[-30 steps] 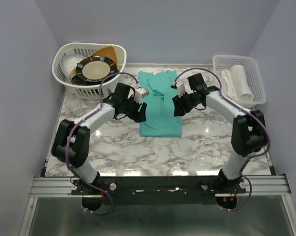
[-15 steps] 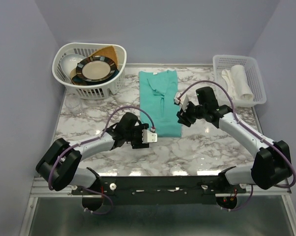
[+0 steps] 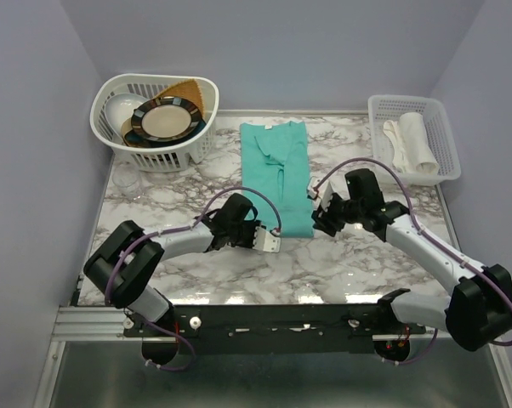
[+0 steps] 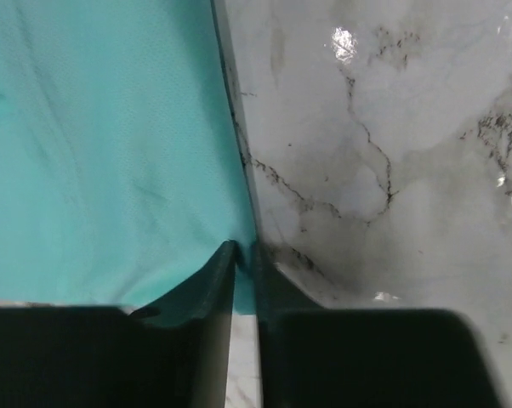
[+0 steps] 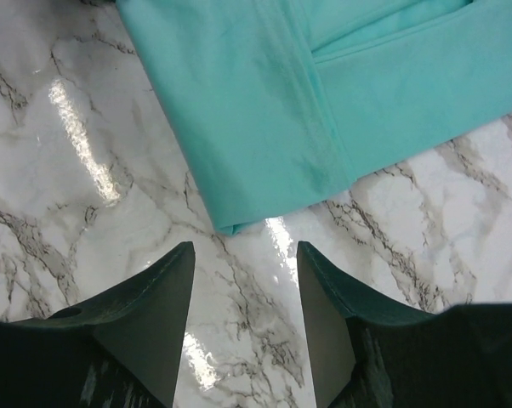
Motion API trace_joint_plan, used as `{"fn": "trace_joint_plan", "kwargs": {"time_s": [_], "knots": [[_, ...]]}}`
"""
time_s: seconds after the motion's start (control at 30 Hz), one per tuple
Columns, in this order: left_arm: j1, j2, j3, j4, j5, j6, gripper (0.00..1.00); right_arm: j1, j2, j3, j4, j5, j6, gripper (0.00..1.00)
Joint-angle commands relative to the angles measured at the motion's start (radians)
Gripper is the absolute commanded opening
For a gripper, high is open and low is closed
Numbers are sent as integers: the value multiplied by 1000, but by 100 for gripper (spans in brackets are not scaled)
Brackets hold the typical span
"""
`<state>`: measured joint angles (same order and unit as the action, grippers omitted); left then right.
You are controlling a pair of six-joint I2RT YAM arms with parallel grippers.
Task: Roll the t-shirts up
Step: Roll the T-shirt to the center of the board.
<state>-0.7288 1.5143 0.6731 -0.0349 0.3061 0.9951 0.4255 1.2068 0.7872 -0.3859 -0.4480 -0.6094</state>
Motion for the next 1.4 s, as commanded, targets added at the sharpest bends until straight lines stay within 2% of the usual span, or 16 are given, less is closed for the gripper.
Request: {"fn": "trace_joint_plan", "kwargs": {"time_s": [0.0,0.17,0.3,0.57,0.77,1.07,1.23,1.37], "knots": [[-4,110,175,-295,-19,-36,0,48,-85,-104,93,38,-91,60],[52,124,310,-466,192,-153,0,134,-214,-241,242,65,-197,64],[80,145,387,-577,309,-214,0,214,-228,-315,295,84,-231,66],[144,184,506,-721,511,-332,0,289,-147,-307,375,126,-193,66],[216,195,531,-734,603,-404,0,346,-72,-289,410,124,-181,71],[284,270,618,-848,754,-408,0,389,43,-275,530,221,-187,75],[295,300,634,-919,772,-340,0,410,114,-270,631,317,-191,75],[312,313,632,-976,780,-296,0,412,161,-267,650,357,-210,75]]}}
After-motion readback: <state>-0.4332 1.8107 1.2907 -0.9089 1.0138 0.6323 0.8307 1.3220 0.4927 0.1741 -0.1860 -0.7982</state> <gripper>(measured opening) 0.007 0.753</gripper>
